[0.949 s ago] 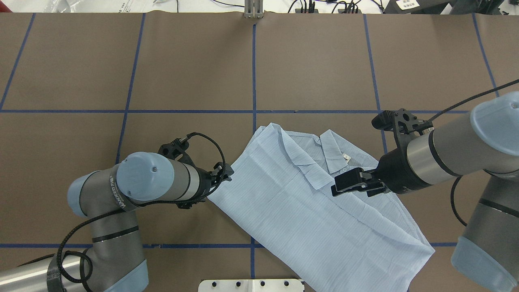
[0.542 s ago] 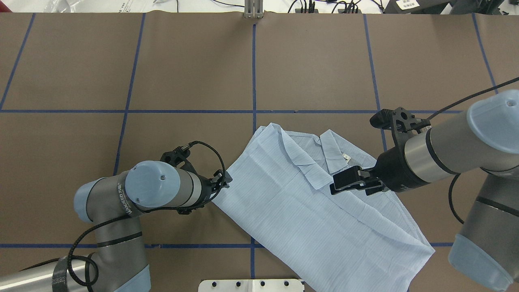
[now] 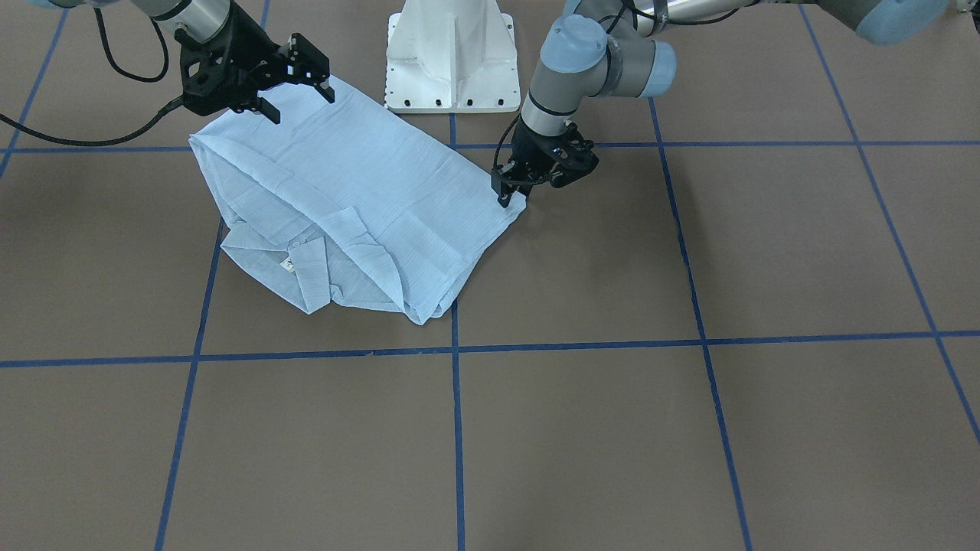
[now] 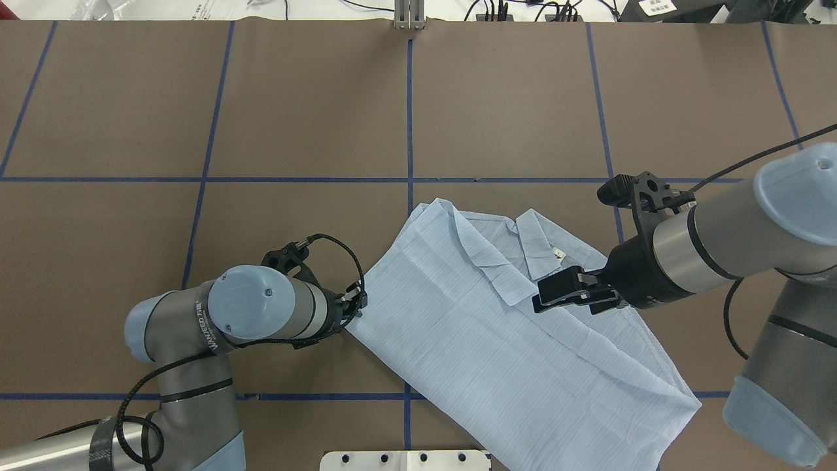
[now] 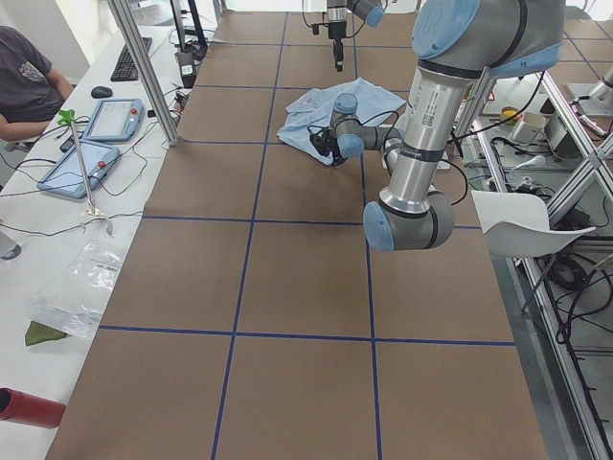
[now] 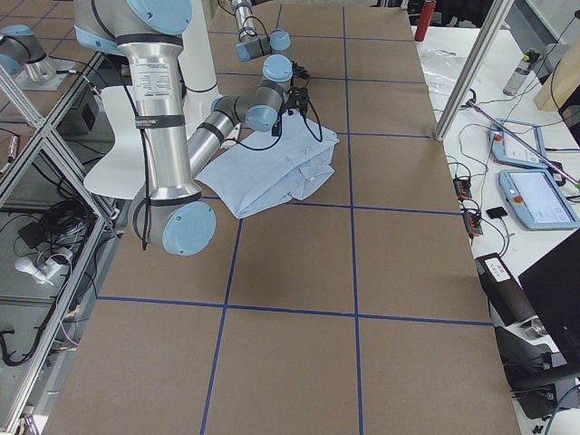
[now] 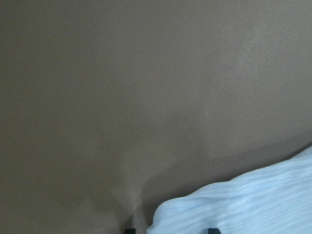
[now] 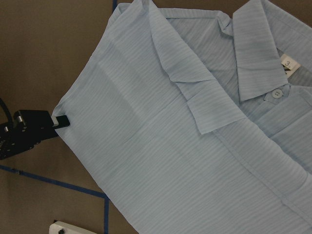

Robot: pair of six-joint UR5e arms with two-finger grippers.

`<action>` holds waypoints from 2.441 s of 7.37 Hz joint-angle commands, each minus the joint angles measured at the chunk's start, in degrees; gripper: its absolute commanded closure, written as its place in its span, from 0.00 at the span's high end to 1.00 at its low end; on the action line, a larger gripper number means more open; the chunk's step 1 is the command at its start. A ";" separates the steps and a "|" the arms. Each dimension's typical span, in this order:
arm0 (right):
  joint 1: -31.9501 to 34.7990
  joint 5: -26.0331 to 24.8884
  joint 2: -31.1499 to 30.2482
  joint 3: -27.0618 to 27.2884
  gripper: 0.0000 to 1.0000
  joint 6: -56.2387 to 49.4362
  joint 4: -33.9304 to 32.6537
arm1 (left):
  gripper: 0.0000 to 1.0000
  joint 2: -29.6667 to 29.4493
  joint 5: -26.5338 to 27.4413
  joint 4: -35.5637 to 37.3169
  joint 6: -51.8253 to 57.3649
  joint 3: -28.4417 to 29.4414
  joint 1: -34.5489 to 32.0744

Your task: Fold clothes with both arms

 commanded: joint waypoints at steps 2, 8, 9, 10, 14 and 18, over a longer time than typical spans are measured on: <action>0.12 0.22 0.01 0.00 1.00 0.00 0.00 | 0.00 0.02 -0.35 0.17 0.71 -0.86 -0.22; 0.21 -0.31 0.01 -0.09 1.00 0.09 0.00 | 0.00 -3.91 -0.35 1.32 10.63 1.39 -12.67; 0.47 -0.31 0.01 -0.09 1.00 0.00 0.09 | 0.00 -7.32 -0.27 1.05 13.69 6.20 -15.05; 0.91 -0.22 0.01 -0.44 1.00 0.00 0.09 | 0.00 -10.92 -0.26 -0.69 14.94 11.99 -17.16; 2.84 0.13 0.01 -0.88 1.00 -0.09 0.09 | 0.00 -20.69 5.26 -19.98 18.20 32.91 -22.27; 4.25 0.40 0.01 -1.76 1.00 -0.26 0.18 | 0.00 -26.68 10.63 -35.23 20.93 47.98 -23.51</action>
